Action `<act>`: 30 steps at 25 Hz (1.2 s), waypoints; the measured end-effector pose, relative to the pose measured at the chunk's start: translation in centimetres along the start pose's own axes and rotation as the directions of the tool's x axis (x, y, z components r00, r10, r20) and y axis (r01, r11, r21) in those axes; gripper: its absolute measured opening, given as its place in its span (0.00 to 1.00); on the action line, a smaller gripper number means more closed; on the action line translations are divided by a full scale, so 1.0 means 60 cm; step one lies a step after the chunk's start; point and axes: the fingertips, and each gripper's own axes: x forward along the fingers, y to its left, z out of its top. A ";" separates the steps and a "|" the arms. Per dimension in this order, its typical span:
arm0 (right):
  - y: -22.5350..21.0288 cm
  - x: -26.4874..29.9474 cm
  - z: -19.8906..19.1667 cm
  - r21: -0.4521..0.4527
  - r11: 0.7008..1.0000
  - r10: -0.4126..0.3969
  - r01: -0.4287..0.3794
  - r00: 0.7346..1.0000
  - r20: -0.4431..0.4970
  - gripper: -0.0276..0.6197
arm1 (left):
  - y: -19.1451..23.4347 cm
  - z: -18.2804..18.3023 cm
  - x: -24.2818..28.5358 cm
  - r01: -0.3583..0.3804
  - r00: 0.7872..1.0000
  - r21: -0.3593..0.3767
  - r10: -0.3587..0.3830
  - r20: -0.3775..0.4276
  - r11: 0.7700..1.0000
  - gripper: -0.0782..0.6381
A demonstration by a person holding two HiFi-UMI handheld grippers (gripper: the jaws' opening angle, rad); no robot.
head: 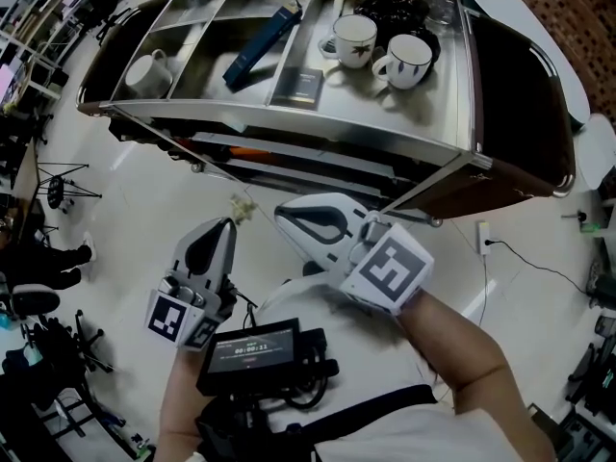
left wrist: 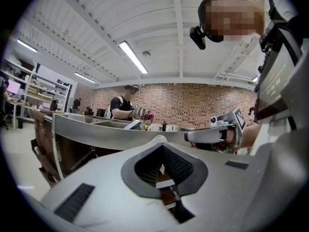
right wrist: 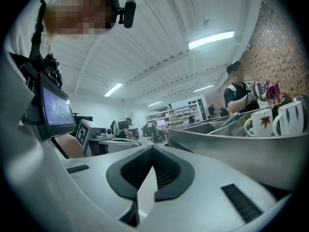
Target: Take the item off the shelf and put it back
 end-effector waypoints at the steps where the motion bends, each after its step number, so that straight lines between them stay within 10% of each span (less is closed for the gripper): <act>1: -0.002 0.000 0.000 0.003 1.000 -0.005 0.005 1.000 0.000 0.05 | 0.002 -0.001 0.001 -0.001 1.000 -0.001 0.001 -0.001 1.000 0.12; 30: -0.087 -0.033 -0.184 0.166 0.959 -0.196 0.231 0.959 -0.204 0.05 | 0.042 -0.214 0.128 0.015 0.982 -0.004 -0.015 -0.191 1.000 0.12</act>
